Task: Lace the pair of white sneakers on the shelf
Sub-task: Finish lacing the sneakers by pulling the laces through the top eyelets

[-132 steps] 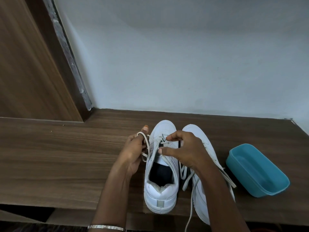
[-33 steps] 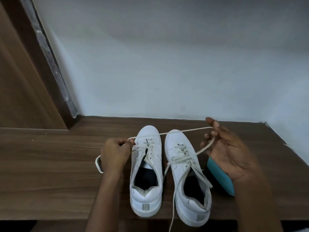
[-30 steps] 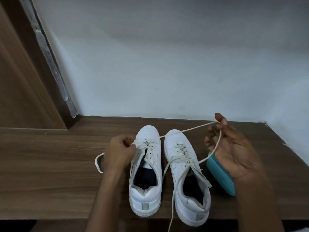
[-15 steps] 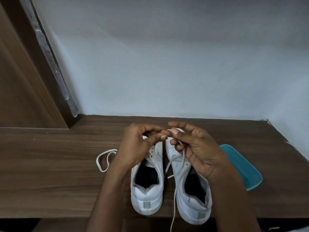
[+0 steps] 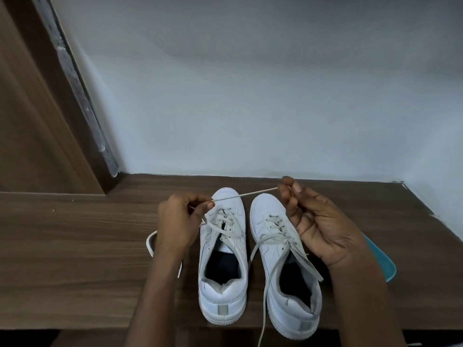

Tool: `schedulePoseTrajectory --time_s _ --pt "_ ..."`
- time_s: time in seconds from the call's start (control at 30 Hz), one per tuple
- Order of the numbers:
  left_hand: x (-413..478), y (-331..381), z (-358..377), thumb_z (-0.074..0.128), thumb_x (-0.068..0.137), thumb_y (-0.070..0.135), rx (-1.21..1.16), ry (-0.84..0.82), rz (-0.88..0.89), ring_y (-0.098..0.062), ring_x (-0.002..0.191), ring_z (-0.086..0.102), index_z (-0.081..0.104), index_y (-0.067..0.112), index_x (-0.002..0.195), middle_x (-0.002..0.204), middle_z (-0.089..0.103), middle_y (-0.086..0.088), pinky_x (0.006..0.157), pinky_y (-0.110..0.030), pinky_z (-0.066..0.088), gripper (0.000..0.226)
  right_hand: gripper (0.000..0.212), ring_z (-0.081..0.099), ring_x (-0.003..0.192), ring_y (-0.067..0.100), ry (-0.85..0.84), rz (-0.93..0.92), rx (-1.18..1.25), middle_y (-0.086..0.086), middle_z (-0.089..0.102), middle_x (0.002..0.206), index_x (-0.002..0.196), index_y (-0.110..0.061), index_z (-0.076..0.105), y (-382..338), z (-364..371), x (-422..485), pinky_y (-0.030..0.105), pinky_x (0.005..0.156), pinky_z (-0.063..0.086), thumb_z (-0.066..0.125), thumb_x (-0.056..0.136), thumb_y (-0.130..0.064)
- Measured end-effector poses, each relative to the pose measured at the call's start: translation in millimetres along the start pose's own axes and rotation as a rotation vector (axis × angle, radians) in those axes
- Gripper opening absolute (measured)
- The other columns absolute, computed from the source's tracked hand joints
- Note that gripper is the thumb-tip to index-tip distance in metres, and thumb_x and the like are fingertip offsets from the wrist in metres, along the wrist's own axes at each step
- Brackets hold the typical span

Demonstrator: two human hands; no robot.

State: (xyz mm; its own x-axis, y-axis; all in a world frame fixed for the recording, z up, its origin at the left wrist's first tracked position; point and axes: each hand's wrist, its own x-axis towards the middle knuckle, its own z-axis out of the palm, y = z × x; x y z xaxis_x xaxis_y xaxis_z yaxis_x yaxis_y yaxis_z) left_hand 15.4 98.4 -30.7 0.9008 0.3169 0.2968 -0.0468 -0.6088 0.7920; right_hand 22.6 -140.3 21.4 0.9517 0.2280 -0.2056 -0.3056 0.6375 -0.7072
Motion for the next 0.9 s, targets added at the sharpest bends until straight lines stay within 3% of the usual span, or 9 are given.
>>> schedulePoseTrajectory --time_s 0.13,0.23,0.33,0.43,0.53,0.63,0.7,0.77,0.9 --pt "0 2 8 0.079 0.084 0.021 0.006 -0.013 0.002 -0.002 0.057 0.062 0.076 0.028 0.075 0.054 0.061 0.017 0.055 -0.007 0.041 0.012 0.021 0.067 0.068 0.008 -0.007 -0.084 0.075 0.005 0.069 0.083 0.105 -0.006 0.067 1 5 0 0.013 0.056 0.054 0.059 0.086 -0.008" --pt "0 -1 11 0.082 0.081 0.023 0.112 -0.034 0.049 -0.009 0.059 0.058 0.073 0.03 0.075 0.062 0.063 0.003 0.057 -0.019 0.041 0.013 0.017 0.066 0.068 0.007 0.026 -0.109 0.061 0.0 0.068 0.08 0.105 -0.011 0.068 2 4 0 0.016 0.059 0.054 0.058 0.092 -0.012" --pt "-1 -3 9 0.078 0.083 0.034 0.058 -0.114 -0.042 -0.002 0.052 0.056 0.07 0.03 0.07 0.055 0.061 0.007 0.053 -0.018 0.04 0.016 0.015 0.061 0.061 0.003 0.103 -0.133 0.001 -0.006 0.065 0.073 0.106 -0.014 0.07 4 2 1 0.018 0.059 0.054 0.059 0.095 -0.019" --pt "1 -9 0 0.068 0.091 0.04 -0.08 -0.239 -0.19 -0.001 0.042 0.05 0.071 0.02 0.067 0.051 0.061 0.008 0.055 -0.027 0.042 0.031 0.017 0.059 0.056 0.002 0.149 -0.18 0.03 -0.007 0.064 0.068 0.101 -0.013 0.068 3 0 2 0.018 0.056 0.052 0.063 0.093 -0.026" --pt "2 -17 -12 0.059 0.1 0.029 -0.11 -0.388 -0.266 -0.015 0.053 0.053 0.071 0.019 0.071 0.055 0.062 0.004 0.048 -0.025 0.04 0.033 0.02 0.074 0.081 0.007 0.157 -0.241 0.083 0.0 0.077 0.088 0.101 -0.012 0.066 1 0 3 0.021 0.065 0.058 0.057 0.098 -0.029" --pt "-3 -15 -16 0.06 0.099 0.02 -0.126 -0.534 -0.296 -0.018 0.064 0.057 0.071 0.015 0.087 0.072 0.067 -0.002 0.052 -0.026 0.049 0.017 0.03 0.068 0.116 0.021 0.054 -0.362 0.144 0.012 0.071 0.124 0.124 -0.003 0.059 2 2 4 0.032 0.095 0.056 0.044 0.106 -0.023" --pt "-6 -11 -18 0.07 0.092 0.028 -0.158 -0.62 -0.302 -0.015 0.072 0.061 0.07 0.016 0.096 0.085 0.067 -0.006 0.058 -0.026 0.054 0.012 0.03 0.066 0.119 0.025 0.081 -0.486 0.028 0.015 0.069 0.126 0.13 0.001 0.055 7 4 7 0.035 0.1 0.054 0.049 0.102 -0.006" --pt "-7 -8 -19 0.078 0.082 0.038 -0.169 -0.652 -0.301 -0.014 0.08 0.066 0.07 0.02 0.1 0.094 0.067 -0.007 0.061 -0.026 0.057 0.026 0.026 0.07 0.11 0.027 0.154 -0.584 -0.205 0.016 0.074 0.114 0.121 0.003 0.061 16 9 10 0.034 0.094 0.057 0.06 0.095 0.001" --pt "-7 -5 -17 0.09 0.069 0.038 -0.118 -0.59 -0.279 -0.022 0.084 0.071 0.072 0.018 0.093 0.092 0.071 -0.011 0.066 -0.037 0.063 0.036 0.011 0.074 0.077 0.019 0.134 -0.461 -0.613 0.01 0.078 0.084 0.096 -0.006 0.076 37 18 14 0.026 0.072 0.059 0.075 0.087 -0.012"
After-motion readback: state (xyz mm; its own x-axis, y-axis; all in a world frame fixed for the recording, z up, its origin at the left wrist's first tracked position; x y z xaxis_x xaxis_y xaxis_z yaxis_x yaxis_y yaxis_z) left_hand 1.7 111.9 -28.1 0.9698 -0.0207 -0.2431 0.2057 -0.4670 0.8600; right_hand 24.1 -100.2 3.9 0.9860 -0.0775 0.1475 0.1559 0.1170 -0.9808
